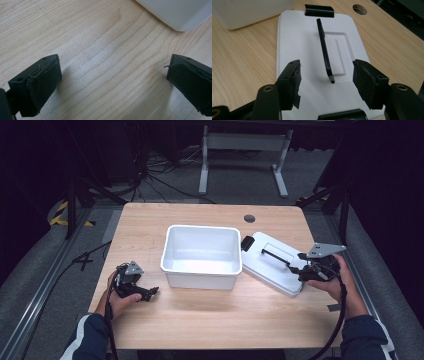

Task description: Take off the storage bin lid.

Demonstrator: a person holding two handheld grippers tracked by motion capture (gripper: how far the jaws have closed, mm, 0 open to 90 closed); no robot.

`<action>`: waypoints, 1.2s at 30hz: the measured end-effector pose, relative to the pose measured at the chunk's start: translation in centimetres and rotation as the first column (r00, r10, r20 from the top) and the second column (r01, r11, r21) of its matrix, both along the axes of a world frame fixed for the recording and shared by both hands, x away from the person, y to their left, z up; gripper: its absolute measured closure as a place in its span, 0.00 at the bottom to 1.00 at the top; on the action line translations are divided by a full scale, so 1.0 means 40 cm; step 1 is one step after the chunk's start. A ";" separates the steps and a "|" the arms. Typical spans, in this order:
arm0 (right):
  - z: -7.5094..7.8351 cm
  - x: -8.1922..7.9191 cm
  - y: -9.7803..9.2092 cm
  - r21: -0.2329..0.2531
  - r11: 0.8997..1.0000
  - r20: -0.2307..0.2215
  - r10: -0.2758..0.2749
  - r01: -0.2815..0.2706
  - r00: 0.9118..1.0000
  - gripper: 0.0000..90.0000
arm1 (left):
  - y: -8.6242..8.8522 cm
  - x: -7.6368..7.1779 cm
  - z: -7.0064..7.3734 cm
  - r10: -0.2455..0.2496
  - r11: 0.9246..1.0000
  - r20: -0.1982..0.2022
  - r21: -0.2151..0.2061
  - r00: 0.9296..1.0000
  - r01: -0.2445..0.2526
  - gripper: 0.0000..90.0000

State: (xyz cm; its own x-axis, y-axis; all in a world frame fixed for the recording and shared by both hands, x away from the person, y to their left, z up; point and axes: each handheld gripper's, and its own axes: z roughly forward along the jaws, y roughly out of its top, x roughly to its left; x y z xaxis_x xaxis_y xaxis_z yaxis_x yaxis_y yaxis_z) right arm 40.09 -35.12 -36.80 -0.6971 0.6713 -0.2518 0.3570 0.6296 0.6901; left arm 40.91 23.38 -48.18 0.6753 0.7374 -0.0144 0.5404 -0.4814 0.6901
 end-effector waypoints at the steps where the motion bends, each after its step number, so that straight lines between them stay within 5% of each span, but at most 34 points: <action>1: 0.000 -0.004 -0.003 0.001 1.000 0.003 -0.001 0.001 1.000 0.44 | 0.000 0.000 0.000 0.000 1.000 0.000 0.000 1.000 0.000 0.00; 25: -0.010 -0.089 -0.030 0.012 1.000 0.045 0.006 -0.007 0.999 0.38 | 0.000 -0.001 0.000 0.001 1.000 0.000 0.000 1.000 -0.001 0.00; 36: -0.044 -0.113 -0.054 0.027 0.999 0.049 -0.028 0.026 0.998 0.31 | 0.000 -0.001 0.000 0.002 1.000 -0.004 0.000 1.000 -0.002 0.00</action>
